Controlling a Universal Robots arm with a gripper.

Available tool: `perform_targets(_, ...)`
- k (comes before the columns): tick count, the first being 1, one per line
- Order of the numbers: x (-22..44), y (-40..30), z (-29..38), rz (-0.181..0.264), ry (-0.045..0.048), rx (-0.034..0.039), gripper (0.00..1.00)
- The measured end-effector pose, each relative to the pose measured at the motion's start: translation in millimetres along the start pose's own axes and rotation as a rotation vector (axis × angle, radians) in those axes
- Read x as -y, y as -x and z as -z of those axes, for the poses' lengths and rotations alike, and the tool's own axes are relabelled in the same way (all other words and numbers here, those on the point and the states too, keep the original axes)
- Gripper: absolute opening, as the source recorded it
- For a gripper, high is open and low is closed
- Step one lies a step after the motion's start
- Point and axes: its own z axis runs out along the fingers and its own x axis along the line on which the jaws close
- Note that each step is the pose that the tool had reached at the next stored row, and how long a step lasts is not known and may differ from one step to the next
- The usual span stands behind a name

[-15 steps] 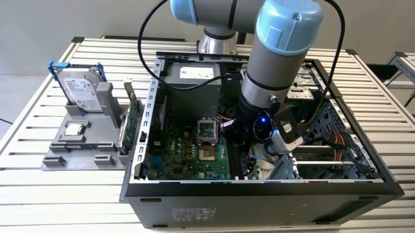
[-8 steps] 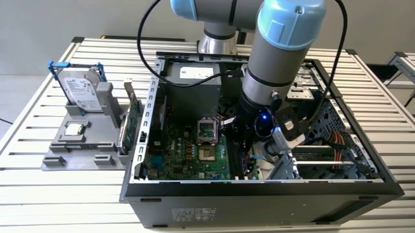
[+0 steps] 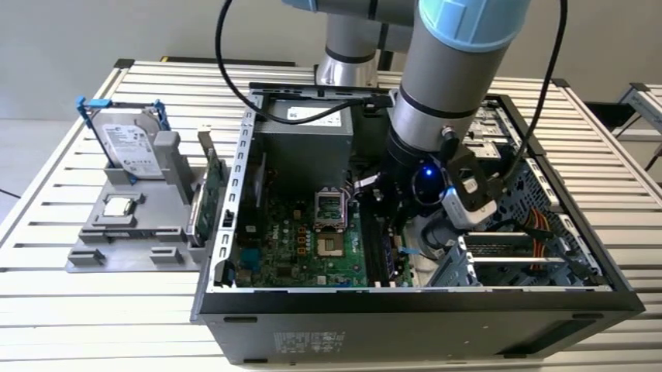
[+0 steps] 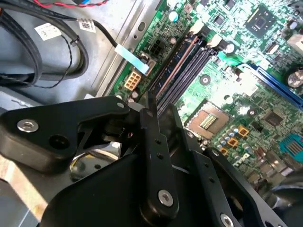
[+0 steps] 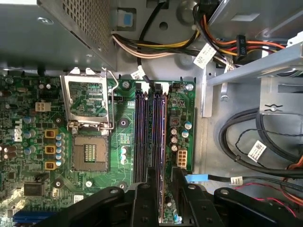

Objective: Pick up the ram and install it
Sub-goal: 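Insert the ram into the slot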

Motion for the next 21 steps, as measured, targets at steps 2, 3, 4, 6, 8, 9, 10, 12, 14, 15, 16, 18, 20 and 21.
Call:
perform_targets(2,0.0,0.0,0.2,0.000,0.0001,0.0000,0.00)
perform_targets(3,0.0,0.0,0.3,0.000,-0.0001,-0.0001,0.00)
perform_targets(4,0.0,0.0,0.4,0.000,-0.0002,-0.0001,0.00)
perform_targets(6,0.0,0.0,0.6,0.000,-0.0001,-0.0001,0.00)
perform_targets(8,0.0,0.0,1.3,0.000,-0.0001,-0.0001,0.00)
perform_targets(9,0.0,0.0,2.0,0.000,-0.0002,-0.0001,0.00)
perform_targets(10,0.0,0.0,2.1,0.000,-0.0002,-0.0001,0.00)
perform_targets(12,0.0,0.0,2.3,0.000,-0.0002,-0.0001,0.00)
perform_targets(14,0.0,0.0,2.4,0.000,-0.0002,-0.0001,0.00)
perform_targets(15,0.0,0.0,2.5,0.000,-0.0002,-0.0001,0.00)
perform_targets(16,0.0,0.0,2.6,0.000,-0.0002,-0.0001,0.00)
perform_targets(18,0.0,0.0,2.7,0.000,-0.0002,-0.0001,0.00)
perform_targets(20,0.0,0.0,2.9,0.001,-0.0002,-0.0001,0.00)
perform_targets(21,0.0,-0.1,2.8,0.008,-0.0001,0.0000,0.00)
